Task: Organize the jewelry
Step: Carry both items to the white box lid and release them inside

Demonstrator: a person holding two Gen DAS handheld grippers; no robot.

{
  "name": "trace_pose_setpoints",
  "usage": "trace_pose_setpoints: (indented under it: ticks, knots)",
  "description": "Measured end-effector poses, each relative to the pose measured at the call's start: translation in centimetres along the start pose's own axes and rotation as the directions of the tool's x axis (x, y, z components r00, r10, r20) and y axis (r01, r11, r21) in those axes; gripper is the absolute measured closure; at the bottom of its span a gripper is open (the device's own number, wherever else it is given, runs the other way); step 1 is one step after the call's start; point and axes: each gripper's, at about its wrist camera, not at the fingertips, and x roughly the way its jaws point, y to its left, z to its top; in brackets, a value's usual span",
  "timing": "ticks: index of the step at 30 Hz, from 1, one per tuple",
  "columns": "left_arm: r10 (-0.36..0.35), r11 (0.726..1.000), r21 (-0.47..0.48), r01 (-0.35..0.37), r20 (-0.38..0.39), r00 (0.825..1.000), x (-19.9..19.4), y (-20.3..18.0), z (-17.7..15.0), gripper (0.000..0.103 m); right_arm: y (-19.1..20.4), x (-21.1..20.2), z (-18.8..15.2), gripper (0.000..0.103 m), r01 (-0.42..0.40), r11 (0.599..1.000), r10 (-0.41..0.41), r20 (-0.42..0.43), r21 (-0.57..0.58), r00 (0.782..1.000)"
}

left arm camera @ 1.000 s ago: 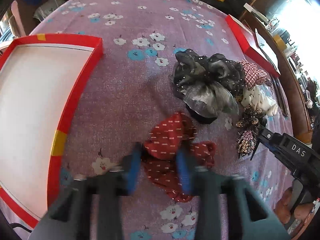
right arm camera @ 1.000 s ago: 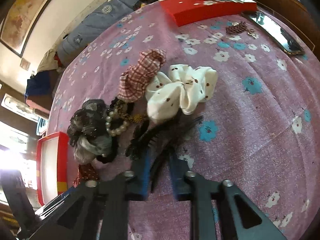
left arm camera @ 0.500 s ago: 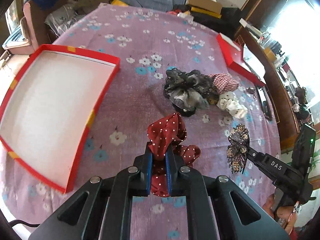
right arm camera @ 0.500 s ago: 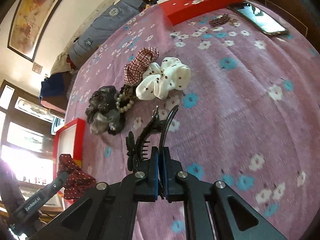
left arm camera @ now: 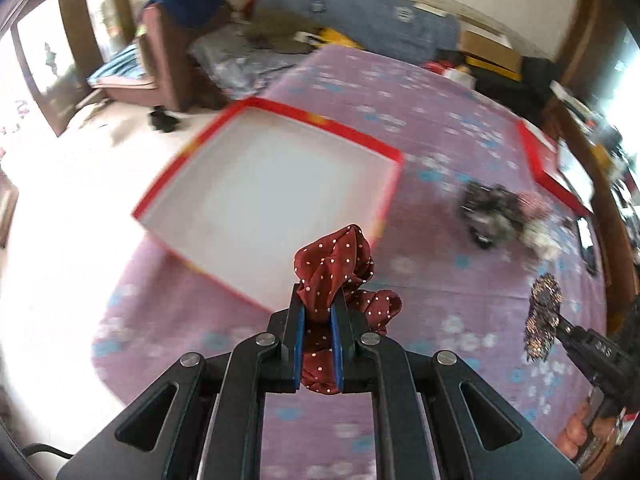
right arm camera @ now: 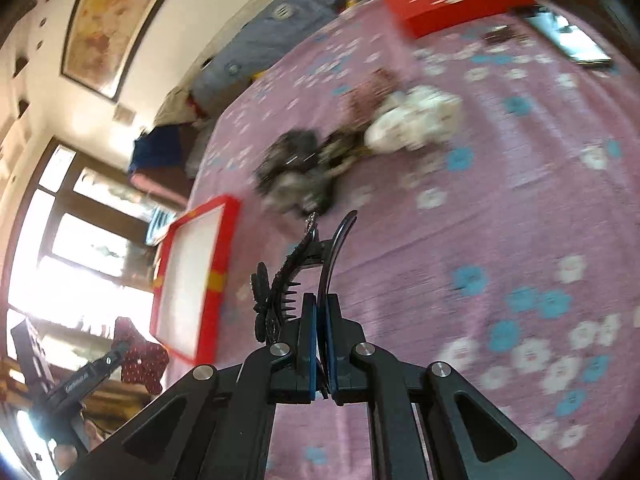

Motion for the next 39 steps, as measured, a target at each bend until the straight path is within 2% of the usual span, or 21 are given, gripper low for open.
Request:
trace_pose_setpoints:
  ticks: [3,7,14,17,23,31,33,35,39]
  knots:
    - [0.047,0.999,-0.027,-0.047,0.016,0.999,-0.3,3.2,1.3,0.093,2.5,1.6,-0.6,0.098,-0.024,0.999,0.022,-0.039,-0.045,0.999]
    - [0.055,0.997,-0.058,-0.054,0.013,0.998,0.9,6.3,3.2,0.093,6.5,3.5,-1.1,0.098,-0.048,0.991,0.039,-0.082,-0.121,0.996]
    - [0.061,0.998,-0.029,-0.062,-0.051,0.997,6.7,11.3,6.8,0.092,15.2,10.0,-1.7,0.098,-0.103,0.980,0.076,-0.159,-0.170,0.984]
    - [0.047,0.998,-0.026,-0.049,-0.076,0.996,9.2,13.6,8.2,0.092,18.3,13.6,-2.0,0.098,-0.094,0.973,0.055,-0.185,-0.210,0.981]
    - [0.003,1.000,-0.009,-0.004,-0.122,0.993,12.8,15.6,9.4,0.092,19.4,19.8,-3.0,0.098,-0.065,0.984,0.025,-0.239,-0.163,0.971]
    - [-0.057,0.998,-0.042,0.051,-0.173,0.983,14.6,16.8,8.5,0.091,20.2,22.5,-3.9,0.097,-0.007,0.989,-0.033,-0.262,-0.148,0.964]
    - [-0.070,0.997,-0.047,0.062,-0.169,0.983,14.5,17.0,8.5,0.089,20.3,22.6,-4.1,0.095,0.004,0.989,-0.043,-0.263,-0.146,0.964]
    - [-0.071,0.997,-0.047,0.064,-0.163,0.984,14.3,17.0,8.6,0.080,20.6,22.9,-4.0,0.095,0.015,0.988,-0.056,-0.261,-0.154,0.964]
    - [-0.095,0.994,-0.060,0.087,-0.147,0.985,13.3,17.1,8.9,0.070,21.5,22.9,-4.0,0.093,0.048,0.978,-0.099,-0.250,-0.201,0.963]
